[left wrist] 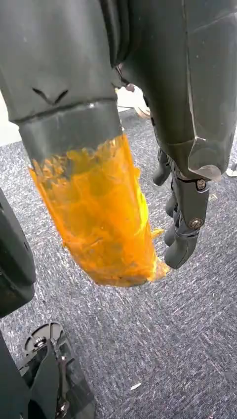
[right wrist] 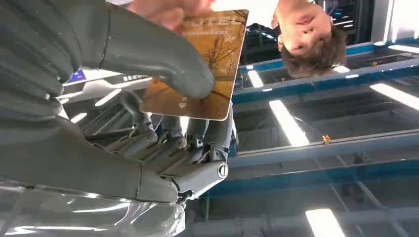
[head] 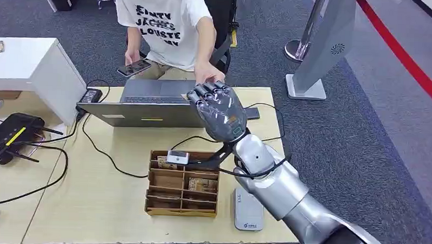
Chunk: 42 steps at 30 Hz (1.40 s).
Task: Pass the card to the sensor for recognition and then transmit it.
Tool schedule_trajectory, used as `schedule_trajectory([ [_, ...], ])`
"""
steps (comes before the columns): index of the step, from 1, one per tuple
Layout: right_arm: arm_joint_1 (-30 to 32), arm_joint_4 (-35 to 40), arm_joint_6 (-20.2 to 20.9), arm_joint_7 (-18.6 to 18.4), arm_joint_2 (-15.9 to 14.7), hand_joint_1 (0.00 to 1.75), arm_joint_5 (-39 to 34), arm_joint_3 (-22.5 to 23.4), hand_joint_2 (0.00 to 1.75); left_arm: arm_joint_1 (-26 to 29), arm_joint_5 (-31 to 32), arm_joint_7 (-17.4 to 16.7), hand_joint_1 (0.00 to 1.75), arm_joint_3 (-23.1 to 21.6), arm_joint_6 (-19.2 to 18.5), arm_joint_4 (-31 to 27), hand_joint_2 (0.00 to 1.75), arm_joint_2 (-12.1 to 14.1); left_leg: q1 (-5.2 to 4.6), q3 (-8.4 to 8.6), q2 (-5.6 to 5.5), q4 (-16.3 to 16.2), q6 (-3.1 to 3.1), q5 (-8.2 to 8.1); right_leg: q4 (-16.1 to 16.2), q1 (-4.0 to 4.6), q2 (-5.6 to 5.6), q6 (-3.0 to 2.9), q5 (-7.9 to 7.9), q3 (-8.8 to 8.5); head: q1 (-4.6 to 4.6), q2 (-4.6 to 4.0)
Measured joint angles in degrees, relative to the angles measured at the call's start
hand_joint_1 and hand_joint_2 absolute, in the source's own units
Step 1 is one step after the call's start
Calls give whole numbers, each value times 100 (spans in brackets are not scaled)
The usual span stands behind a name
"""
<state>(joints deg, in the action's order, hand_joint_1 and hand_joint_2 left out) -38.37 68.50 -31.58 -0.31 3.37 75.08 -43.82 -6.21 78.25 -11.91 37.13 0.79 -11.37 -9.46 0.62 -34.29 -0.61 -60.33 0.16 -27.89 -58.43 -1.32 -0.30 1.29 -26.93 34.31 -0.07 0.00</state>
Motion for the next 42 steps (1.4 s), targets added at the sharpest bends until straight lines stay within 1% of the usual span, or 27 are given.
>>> schedule_trajectory([
  [15, 24, -55, 39, -4, 20, 175, -83, -2, 175, 0, -35, 9, 0, 0, 15, 0, 0, 2, 0, 0, 0, 0, 0, 0, 0, 0, 0, 0, 0, 0, 0, 0],
  [17, 103, -37, 42, 162, 35, 175, -545, 15, 175, 3, -87, 33, 0, 0, 53, 0, 0, 4, 0, 0, 0, 0, 0, 0, 0, 0, 0, 0, 0, 0, 0, 0],
  [19, 290, 90, 112, 424, 109, 175, -1449, 92, 175, 14, -175, 55, 0, 2, 116, 0, 0, 4, 0, 0, 0, 0, 0, -1, 0, 0, 0, 0, -1, 1, 0, 0],
  [20, 419, 197, 188, 558, 151, 175, -1956, 149, 175, 23, -223, 68, 0, 4, 147, 0, 0, 7, 0, -1, 0, 0, 0, -1, 0, 0, 0, 0, -1, 1, 0, 0],
  [22, 809, 582, 467, 926, 279, 175, -3623, 353, 175, 71, -353, 127, 0, 17, 275, 0, 0, 7, 1, -1, -2, 0, -2, -3, 1, 1, 1, -1, -5, 1, 0, 0],
  [24, 1185, 954, 710, 1159, 395, 175, -4906, 583, 175, 129, -435, 166, 0, 44, 360, 0, 0, 9, 0, -2, -2, 0, -2, -6, 1, 0, 1, -2, -7, 5, 4, 0],
  [26, 1546, 1273, 903, 1373, 435, 175, -5897, 787, 175, 176, -487, 179, 0, 83, 422, 0, 0, 9, 0, -5, -3, 1, 1, -9, 2, 0, 3, 0, -10, 4, 0, 0],
  [29, 2014, 1648, 1227, 1543, 444, 175, -6925, 1045, 175, 228, -564, 188, 0, 164, 474, 0, 0, 11, 0, -5, -3, 0, 4, -12, 4, 0, 1, 0, -10, 5, 0, 0],
  [30, 2179, 1758, 1305, 1580, 441, 175, -7203, 1124, 175, 233, -590, 190, 0, 188, 487, 0, 0, 11, 0, -5, -3, 0, 4, -12, 4, 0, 2, 1, -10, 5, 0, 0],
  [33, 2542, 1972, 1416, 1712, 402, 175, -7515, 1283, 175, 242, -636, 190, 0, 262, 509, 0, 0, 13, -1, -5, -3, 0, 4, -11, 4, 0, 1, 1, -9, 4, 0, 0],
  [36, 2753, 2105, 1425, 1753, 365, 175, -7580, 1386, 175, 243, -645, 190, 0, 299, 516, 0, 0, 15, -1, -3, 0, 0, 4, -11, 4, 0, 0, 0, -9, 4, 0, 0],
  [42, 2888, 2236, 1421, 1751, 337, 175, -7604, 1460, 175, 242, -671, 190, 0, 328, 522, 0, 0, 15, 0, 0, -1, 0, 4, -10, 2, 0, -1, -2, -8, 4, 2, 0],
])
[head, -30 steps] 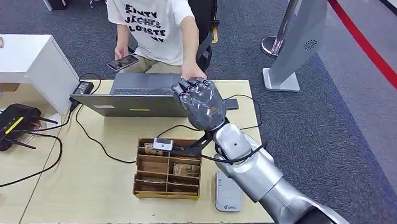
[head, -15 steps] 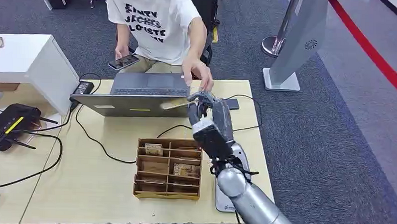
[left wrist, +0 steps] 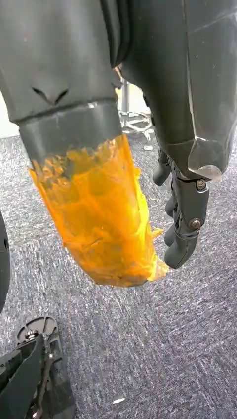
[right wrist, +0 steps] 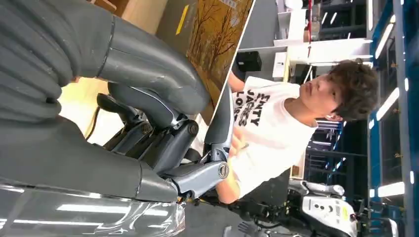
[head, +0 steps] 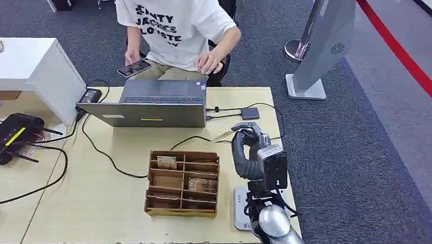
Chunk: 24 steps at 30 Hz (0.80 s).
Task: Pass the card to the sensor for recognition and then transmit it.
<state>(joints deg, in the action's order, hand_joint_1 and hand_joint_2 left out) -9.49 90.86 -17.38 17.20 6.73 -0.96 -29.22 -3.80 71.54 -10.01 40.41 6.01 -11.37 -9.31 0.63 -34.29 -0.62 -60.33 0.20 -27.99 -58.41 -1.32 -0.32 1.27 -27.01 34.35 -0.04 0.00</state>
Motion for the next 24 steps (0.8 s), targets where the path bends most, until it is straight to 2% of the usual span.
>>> schedule_trajectory([
  [13, 924, 505, -129, 140, -455, 175, -59, 433, 175, 47, -162, 0, 0, 219, 83, 0, 0, 4, -2, -2, 2, 0, 2, -6, 5, -1, 0, 3, -2, 0, -2, 0],
  [18, 1171, 581, -201, 125, -557, 175, 197, 518, 175, 56, -212, 0, 0, 271, 101, 0, 0, 2, -1, -1, 0, 0, 2, -5, 3, 0, 1, 3, -2, -1, 0, 0],
  [24, 1427, 594, -514, 41, -734, 175, 925, 581, 175, 57, -273, 0, 0, 365, 116, 0, 0, 2, -1, -2, 1, 0, 2, -5, 3, -1, 0, 3, -2, -2, -2, 0],
])
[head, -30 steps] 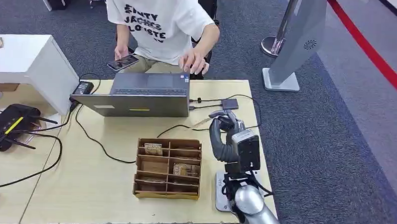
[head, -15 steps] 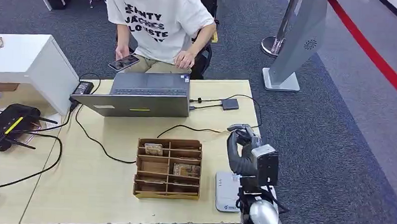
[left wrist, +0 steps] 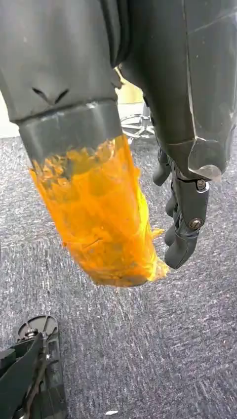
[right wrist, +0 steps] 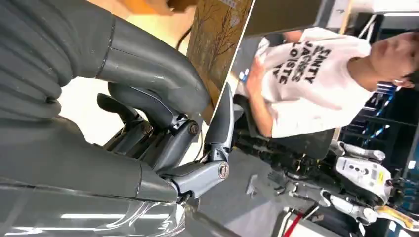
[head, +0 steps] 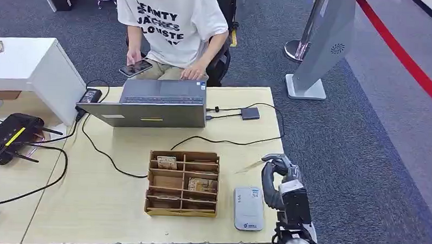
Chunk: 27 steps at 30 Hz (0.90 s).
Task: Pass the card to the sensor for recognition and then transmit it.
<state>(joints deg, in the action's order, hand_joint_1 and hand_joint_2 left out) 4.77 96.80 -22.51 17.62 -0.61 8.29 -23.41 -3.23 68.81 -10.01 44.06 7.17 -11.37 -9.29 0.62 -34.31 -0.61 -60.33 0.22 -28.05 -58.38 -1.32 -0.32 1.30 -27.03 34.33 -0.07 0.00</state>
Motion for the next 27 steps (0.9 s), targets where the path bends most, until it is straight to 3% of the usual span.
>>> schedule_trajectory([
  [7, 223, 140, -37, -300, -335, 175, 835, 11, 175, 4, -46, 46, 0, 79, 0, 0, 0, 0, -1, 0, 0, 0, 3, -2, 2, -1, 1, 0, 0, -1, 2, 0],
  [16, 339, 369, -522, -940, -837, 175, 3880, -252, 175, 4, -28, 90, 0, 173, -90, 0, 0, 4, 0, 0, 0, 0, 3, -2, 1, 0, 1, 0, 0, -1, 0, 0],
  [27, 210, 420, -485, -1036, -1207, 175, 4922, -643, 175, 0, 66, 90, 0, 173, -155, 0, 0, 17, -1, -2, 1, 0, 3, -2, 1, -1, 0, 0, 0, -3, 2, 0],
])
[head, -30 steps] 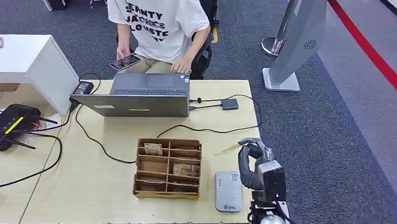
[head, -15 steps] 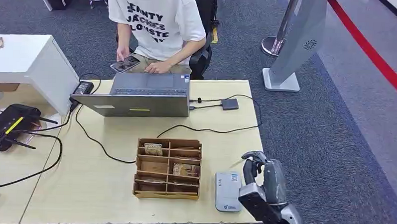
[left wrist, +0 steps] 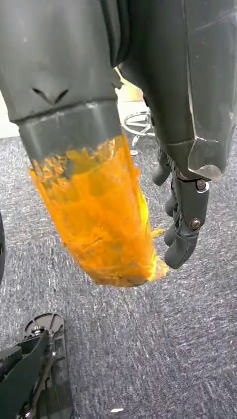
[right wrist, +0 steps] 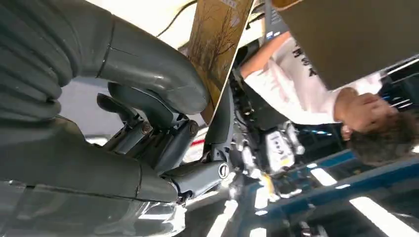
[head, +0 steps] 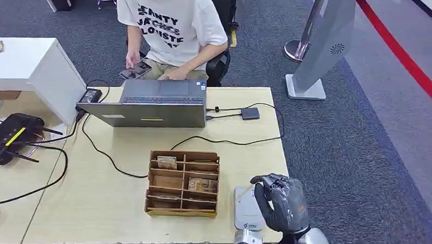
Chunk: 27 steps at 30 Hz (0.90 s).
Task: Pass the card to the sensor for recognition and then transmit it.
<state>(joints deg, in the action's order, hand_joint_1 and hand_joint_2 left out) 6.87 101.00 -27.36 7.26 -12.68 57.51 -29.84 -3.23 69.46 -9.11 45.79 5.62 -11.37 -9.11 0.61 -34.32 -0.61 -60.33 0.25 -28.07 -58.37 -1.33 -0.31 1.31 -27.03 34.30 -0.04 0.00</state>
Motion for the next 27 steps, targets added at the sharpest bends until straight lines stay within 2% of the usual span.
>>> schedule_trajectory([
  [8, -1132, -348, 463, -241, -660, 175, 640, -1019, 175, -17, 173, -2, 0, -2, -85, 0, 0, 22, 0, 7, 7, 0, 3, 3, 0, 0, -3, -1, 6, -3, -2, 0],
  [14, -1666, -540, 609, -306, -987, 175, 747, -1483, 175, -15, 212, 0, 0, -4, -109, 0, 0, 42, 0, 5, 3, 0, 2, 3, -2, 0, -1, -1, 5, -3, 2, 0],
  [22, -2941, -756, 1541, -219, -1504, 175, 703, -2223, 175, -17, 288, 2, 0, -7, -188, 0, 0, 59, -2, 6, 6, -1, 2, 7, -1, -1, -2, 1, 9, -2, -2, 0],
  [27, -3691, -802, 1729, -236, -1779, 175, 694, -2712, 175, -16, 288, 9, 0, -4, -205, 0, 0, 68, -2, 6, 3, -2, 2, 7, -1, -1, 0, 1, 9, -2, 0, 0],
])
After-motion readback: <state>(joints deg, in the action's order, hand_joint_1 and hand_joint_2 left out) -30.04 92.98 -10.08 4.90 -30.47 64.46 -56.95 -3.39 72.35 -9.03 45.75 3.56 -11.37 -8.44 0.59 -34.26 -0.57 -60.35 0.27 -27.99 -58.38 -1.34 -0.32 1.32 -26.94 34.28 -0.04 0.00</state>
